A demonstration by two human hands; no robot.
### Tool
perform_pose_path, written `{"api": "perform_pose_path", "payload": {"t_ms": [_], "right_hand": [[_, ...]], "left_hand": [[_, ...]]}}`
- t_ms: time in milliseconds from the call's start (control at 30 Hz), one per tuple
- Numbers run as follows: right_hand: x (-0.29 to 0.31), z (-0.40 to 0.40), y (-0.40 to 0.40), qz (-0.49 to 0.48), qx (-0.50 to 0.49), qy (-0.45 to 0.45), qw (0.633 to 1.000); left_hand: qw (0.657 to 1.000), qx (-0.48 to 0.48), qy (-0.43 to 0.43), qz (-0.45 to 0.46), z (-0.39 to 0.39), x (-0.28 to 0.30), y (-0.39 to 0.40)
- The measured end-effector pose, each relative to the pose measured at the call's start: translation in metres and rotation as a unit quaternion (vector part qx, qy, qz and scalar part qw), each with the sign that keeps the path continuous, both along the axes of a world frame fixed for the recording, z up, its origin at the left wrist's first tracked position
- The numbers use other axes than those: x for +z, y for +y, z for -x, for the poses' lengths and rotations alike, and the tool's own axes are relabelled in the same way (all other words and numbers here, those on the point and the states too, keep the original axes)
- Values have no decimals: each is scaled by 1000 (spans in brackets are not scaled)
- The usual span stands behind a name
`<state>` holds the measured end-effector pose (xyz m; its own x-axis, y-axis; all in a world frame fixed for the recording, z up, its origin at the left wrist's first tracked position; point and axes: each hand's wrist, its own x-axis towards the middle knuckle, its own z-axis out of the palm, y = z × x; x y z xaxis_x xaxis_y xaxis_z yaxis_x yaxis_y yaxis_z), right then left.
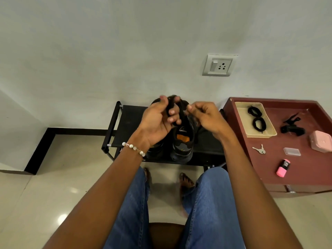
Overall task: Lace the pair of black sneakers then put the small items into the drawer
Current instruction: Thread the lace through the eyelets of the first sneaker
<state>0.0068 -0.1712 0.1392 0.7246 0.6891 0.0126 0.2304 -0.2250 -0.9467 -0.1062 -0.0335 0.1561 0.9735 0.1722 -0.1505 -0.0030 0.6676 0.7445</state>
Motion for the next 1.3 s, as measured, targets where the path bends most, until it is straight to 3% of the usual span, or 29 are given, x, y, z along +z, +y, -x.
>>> {"api": "perform_pose_path", "payload": {"t_ms": [67, 133, 200, 267, 333, 433, 533, 633, 700, 733, 800, 900, 967, 1033, 1133, 1233, 1300], "right_hand": [[-10, 11, -2, 68, 77, 2, 995], [-10, 23, -2, 128, 164, -6, 978], [-1, 29, 0, 167, 205, -30, 964], [13, 26, 2, 160, 194, -50, 967], [27, 17, 2, 110, 141, -70, 981], [34, 2, 0, 24, 35, -62, 997], [18, -1, 1, -44, -22, 16, 999], [-7, 11, 1, -19, 6, 58, 998], [-17, 23, 0, 59, 66, 37, 995], [-18, 28, 1, 102, 102, 12, 990], [-13, 35, 3, 167, 153, -48, 973], [10, 31, 5, 188, 154, -122, 962], [25, 22, 3, 153, 131, -137, 970], [34, 10, 1, 78, 90, -95, 988], [25, 1, 1, -21, 15, 3, 1000], [-2, 8, 2, 0, -2, 32, 999], [-19, 20, 0, 51, 10, 19, 998]], "left_hand": [[997, 68, -5, 44, -7, 4, 5], [991, 130, 30, 2, -12, 4, 6], [977, 128, 100, -141, -13, 1, 4], [924, 40, 150, -350, -6, -5, 1], [907, -35, 132, -398, 1, -13, -1], [963, -77, 77, -245, 9, -14, -3], [992, -80, 41, -84, 8, -9, -1], [994, -24, -42, 97, 3, -2, 8], [988, 20, -70, 133, 0, -1, 14], [992, 37, -53, 105, -1, -1, 15], [996, 59, 41, -60, -3, -3, 14], [917, 6, 136, -375, 3, -11, 9], [896, -54, 116, -424, 9, -17, 8], [927, -108, 80, -349, 14, -21, 6], [979, -123, 37, -157, 15, -19, 1], [997, -75, -23, 5, 11, -12, 2], [998, -22, -36, 41, 6, -11, 6]]}}
